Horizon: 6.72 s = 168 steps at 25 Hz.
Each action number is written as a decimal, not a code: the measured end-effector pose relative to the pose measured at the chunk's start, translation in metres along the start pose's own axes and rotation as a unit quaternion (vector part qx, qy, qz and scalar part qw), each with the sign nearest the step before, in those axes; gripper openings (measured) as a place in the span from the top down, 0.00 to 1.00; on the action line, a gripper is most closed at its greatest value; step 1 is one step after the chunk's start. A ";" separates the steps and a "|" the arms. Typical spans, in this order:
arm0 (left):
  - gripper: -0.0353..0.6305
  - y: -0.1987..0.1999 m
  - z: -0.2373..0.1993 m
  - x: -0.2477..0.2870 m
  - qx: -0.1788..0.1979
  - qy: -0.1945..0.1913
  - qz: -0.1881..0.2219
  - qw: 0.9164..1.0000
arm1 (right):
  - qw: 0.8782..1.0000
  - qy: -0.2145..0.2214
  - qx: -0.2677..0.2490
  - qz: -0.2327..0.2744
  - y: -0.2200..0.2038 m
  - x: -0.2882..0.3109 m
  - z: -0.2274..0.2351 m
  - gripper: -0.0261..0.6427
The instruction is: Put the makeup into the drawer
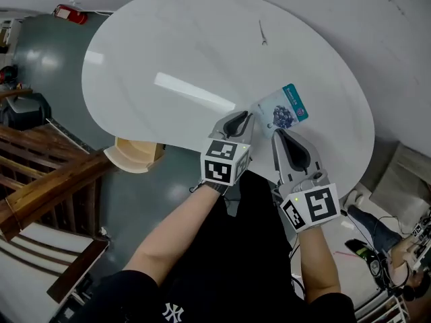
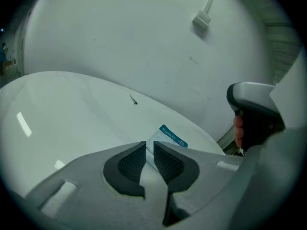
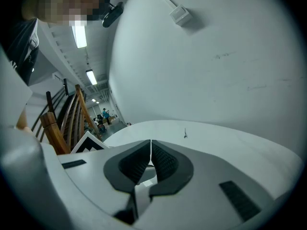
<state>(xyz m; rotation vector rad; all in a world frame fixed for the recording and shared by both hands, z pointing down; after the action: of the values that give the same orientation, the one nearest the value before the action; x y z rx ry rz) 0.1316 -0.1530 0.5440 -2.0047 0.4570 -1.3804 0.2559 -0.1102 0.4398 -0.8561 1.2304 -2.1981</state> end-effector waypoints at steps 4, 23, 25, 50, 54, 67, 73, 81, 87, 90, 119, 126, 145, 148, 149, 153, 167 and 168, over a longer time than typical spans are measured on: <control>0.83 -0.007 -0.005 0.016 -0.029 0.006 -0.017 0.999 | 1.000 0.015 0.011 -0.012 -0.005 0.010 0.015 0.94; 0.79 -0.008 -0.013 0.055 -0.105 0.011 -0.112 0.988 | 0.998 0.034 0.042 -0.031 -0.009 0.026 0.052 0.94; 0.79 -0.008 -0.012 0.056 -0.108 0.004 -0.121 0.987 | 0.998 0.035 0.043 -0.032 -0.008 0.027 0.053 0.94; 0.93 0.018 0.008 0.032 -0.036 -0.017 -0.063 0.997 | 0.998 0.030 0.053 -0.015 0.002 0.025 0.062 0.94; 0.93 0.040 0.015 0.008 -0.003 -0.025 -0.021 0.999 | 0.999 0.016 0.050 0.006 0.017 0.022 0.055 0.94; 0.93 0.092 0.007 -0.079 0.060 -0.028 0.067 0.996 | 0.998 0.006 0.020 0.051 0.060 0.022 -0.005 0.94; 0.93 0.107 -0.021 -0.129 0.034 -0.006 0.103 0.994 | 0.998 0.040 -0.011 0.050 0.077 0.040 -0.043 0.94; 0.93 0.115 -0.065 -0.191 0.005 0.033 0.145 0.989 | 0.995 0.090 -0.037 0.032 0.088 0.076 -0.104 0.94; 0.93 0.108 -0.112 -0.237 -0.030 0.074 0.171 0.982 | 0.988 0.138 -0.063 0.013 0.091 0.113 -0.158 0.94; 0.93 0.100 -0.139 -0.256 -0.046 0.096 0.181 0.978 | 0.985 0.159 -0.070 0.004 0.087 0.134 -0.182 0.94; 0.93 -0.052 -0.300 -0.334 -0.188 0.272 0.174 0.928 | 0.953 0.276 -0.086 -0.085 -0.013 0.250 -0.318 0.94; 0.93 -0.092 -0.328 -0.301 -0.220 0.285 0.156 0.920 | 0.950 0.284 -0.085 -0.094 -0.043 0.267 -0.318 0.94; 0.93 -0.150 -0.375 -0.212 -0.282 0.257 0.136 0.914 | 0.958 0.251 -0.074 -0.115 -0.099 0.289 -0.280 0.94; 0.93 -0.159 -0.380 -0.209 -0.281 0.260 0.131 0.915 | 0.956 0.260 -0.073 -0.118 -0.108 0.294 -0.282 0.94; 0.93 -0.161 -0.381 -0.208 -0.281 0.262 0.130 0.914 | 0.955 0.263 -0.073 -0.119 -0.111 0.295 -0.284 0.94; 0.93 -0.167 -0.384 -0.212 -0.281 0.270 0.132 0.911 | 0.952 0.274 -0.072 -0.120 -0.118 0.299 -0.289 0.94; 0.93 -0.100 -0.341 -0.256 -0.212 0.254 0.181 0.926 | 0.958 0.262 -0.071 -0.094 -0.074 0.280 -0.300 0.94; 0.93 -0.093 -0.335 -0.261 -0.203 0.251 0.185 0.928 | 0.959 0.260 -0.072 -0.091 -0.069 0.277 -0.300 0.94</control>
<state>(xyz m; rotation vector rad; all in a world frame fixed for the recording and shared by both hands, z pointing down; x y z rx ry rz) -0.2844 -0.0320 0.5046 -1.7093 1.3745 -1.6336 -0.1571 -0.0886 0.4589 -0.4633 1.6227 -2.6104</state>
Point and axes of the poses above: the fingertips, and each gripper's own axes: x forward along the fingers, z to its right, y out of its top, the point moved 7 cm from there along -x, backward along the fingers, and after that the axes turned 12 degrees about y, right-handed, at the moved point
